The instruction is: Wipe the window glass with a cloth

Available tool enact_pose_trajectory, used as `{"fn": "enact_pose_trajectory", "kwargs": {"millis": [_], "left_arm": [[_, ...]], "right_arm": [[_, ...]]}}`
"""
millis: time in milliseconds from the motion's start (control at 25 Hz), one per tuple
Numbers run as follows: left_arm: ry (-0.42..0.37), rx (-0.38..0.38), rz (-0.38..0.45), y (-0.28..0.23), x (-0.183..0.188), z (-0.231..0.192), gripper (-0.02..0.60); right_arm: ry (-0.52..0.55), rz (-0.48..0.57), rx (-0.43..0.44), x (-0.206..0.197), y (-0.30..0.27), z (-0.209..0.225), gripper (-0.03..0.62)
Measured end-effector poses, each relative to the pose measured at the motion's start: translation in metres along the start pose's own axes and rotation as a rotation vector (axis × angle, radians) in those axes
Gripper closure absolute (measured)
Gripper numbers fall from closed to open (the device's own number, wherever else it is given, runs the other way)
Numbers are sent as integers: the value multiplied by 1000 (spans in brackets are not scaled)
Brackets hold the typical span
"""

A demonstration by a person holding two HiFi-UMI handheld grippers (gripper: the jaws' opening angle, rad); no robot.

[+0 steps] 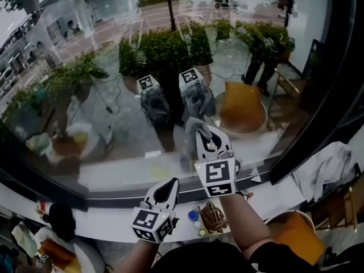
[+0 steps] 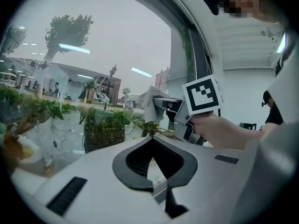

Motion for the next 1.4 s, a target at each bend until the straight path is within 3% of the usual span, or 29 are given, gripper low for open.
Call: {"fn": "enact_pose_trajectory", "kwargs": {"millis": [520, 1000, 1400], "left_arm": [[9, -111, -26, -105, -29, 106, 574], [41, -169, -46, -122, -33, 123, 574], [9, -176, -49, -126, -38, 130, 574]], "right_arm": [[15, -62, -142, -42, 70, 180, 553], [11, -158, -350, -66, 112, 273, 553], [4, -159, -373, -74, 119, 286, 553]]}}
Point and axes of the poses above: the fingertips, and each gripper's own axes: y backward along the fingers, z to its right, x out of its top, the point moved 4 cm from there along y, backward along the fingers, and after that the axes turned 15 degrees about z, right-handed, at the moved point
